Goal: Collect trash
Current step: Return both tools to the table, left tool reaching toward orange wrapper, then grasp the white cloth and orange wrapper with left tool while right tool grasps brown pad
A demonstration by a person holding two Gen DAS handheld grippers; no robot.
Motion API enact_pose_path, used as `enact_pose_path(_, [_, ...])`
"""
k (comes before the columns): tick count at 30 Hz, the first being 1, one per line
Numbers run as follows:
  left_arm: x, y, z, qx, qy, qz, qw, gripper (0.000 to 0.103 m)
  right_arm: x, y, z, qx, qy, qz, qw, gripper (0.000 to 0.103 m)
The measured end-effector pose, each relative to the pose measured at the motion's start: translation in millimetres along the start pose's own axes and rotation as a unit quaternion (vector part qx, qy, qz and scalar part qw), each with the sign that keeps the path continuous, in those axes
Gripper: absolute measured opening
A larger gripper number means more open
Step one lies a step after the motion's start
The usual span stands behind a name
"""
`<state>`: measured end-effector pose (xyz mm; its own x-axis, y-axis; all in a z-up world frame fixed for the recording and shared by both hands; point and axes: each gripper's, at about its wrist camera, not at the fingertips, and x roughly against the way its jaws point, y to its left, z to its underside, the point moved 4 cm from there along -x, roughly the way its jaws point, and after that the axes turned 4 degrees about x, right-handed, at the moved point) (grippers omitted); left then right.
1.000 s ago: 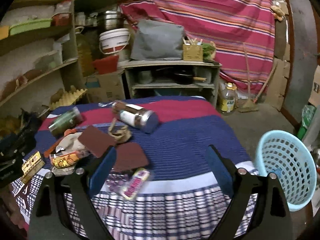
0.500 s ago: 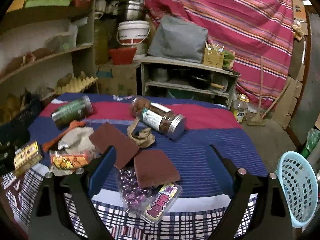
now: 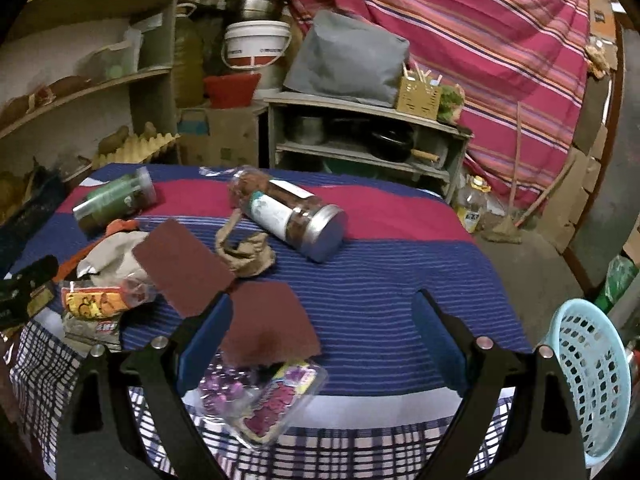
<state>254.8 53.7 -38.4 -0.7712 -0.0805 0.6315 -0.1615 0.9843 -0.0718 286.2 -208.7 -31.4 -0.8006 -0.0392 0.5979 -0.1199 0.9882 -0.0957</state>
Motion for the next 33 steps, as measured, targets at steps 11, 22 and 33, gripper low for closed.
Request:
enact_pose_path(11, [-46.6, -35.8, -6.3, -0.046, 0.052, 0.024, 0.9973, 0.080, -12.2, -25.2, 4.7, -0.047, 0.014, -0.004, 0.999, 0.089])
enact_pose_path(22, [-48.3, -44.2, 6.1, -0.061, 0.061, 0.052, 0.9949, 0.025, -33.6, -0.4, 16.0, -0.013, 0.039, -0.033, 0.999, 0.089])
enact_pose_path(33, [-16.4, -14.0, -5.2, -0.031, 0.025, 0.031, 0.9987, 0.021, -39.6, 25.1, 19.6, -0.002, 0.052, -0.076, 0.996, 0.089])
